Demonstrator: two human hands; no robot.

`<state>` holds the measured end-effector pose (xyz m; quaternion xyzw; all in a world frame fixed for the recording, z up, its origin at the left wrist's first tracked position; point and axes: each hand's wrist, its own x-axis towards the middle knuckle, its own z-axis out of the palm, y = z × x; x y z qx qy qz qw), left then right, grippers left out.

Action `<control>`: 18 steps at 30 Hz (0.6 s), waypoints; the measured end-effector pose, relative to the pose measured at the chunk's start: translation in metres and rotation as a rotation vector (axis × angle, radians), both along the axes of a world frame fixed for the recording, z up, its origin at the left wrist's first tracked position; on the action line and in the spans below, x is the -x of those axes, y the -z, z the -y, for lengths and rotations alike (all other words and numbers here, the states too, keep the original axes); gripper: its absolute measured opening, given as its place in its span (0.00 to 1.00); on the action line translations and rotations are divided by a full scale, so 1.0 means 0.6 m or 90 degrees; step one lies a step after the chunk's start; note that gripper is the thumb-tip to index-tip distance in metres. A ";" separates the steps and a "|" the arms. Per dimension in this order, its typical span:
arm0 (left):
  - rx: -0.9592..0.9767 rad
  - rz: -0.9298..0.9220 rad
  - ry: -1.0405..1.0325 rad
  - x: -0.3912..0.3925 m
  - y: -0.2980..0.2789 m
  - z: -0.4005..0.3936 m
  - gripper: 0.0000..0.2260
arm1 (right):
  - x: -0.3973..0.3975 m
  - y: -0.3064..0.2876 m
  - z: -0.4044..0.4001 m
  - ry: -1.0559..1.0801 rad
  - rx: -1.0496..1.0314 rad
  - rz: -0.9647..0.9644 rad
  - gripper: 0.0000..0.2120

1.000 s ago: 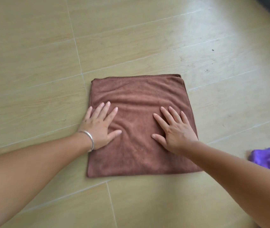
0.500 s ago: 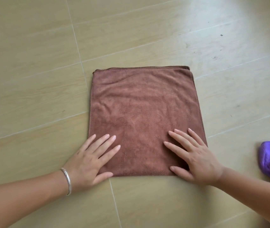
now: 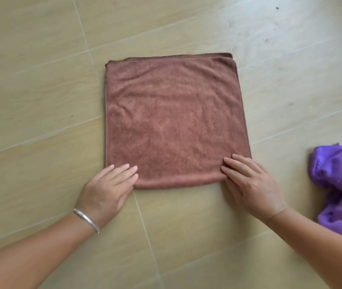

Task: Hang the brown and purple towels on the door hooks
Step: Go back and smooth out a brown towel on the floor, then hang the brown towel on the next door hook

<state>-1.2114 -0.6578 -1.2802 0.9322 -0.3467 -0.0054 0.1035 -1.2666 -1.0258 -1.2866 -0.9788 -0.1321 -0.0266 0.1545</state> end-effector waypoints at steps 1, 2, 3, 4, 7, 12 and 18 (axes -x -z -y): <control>-0.007 -0.011 -0.029 0.004 -0.008 0.001 0.14 | 0.002 -0.011 -0.006 0.030 0.005 -0.011 0.10; -0.013 -0.024 -0.062 0.006 -0.021 0.000 0.12 | 0.004 -0.025 -0.011 0.054 0.013 -0.023 0.07; -0.019 -0.036 -0.092 0.006 -0.036 -0.001 0.11 | 0.005 -0.042 -0.017 0.073 0.024 -0.037 0.05; -0.024 -0.043 -0.117 0.003 -0.054 -0.001 0.10 | 0.005 -0.062 -0.022 0.090 0.038 -0.051 0.04; -0.028 -0.050 -0.150 -0.009 -0.130 -0.003 0.07 | -0.003 -0.139 -0.043 0.120 0.072 -0.107 0.04; -0.027 -0.044 -0.182 -0.046 -0.317 -0.015 0.05 | -0.049 -0.330 -0.060 0.098 0.129 -0.114 0.03; -0.052 -0.035 -0.226 -0.090 -0.605 -0.042 0.07 | -0.130 -0.627 -0.082 0.077 0.115 -0.107 0.07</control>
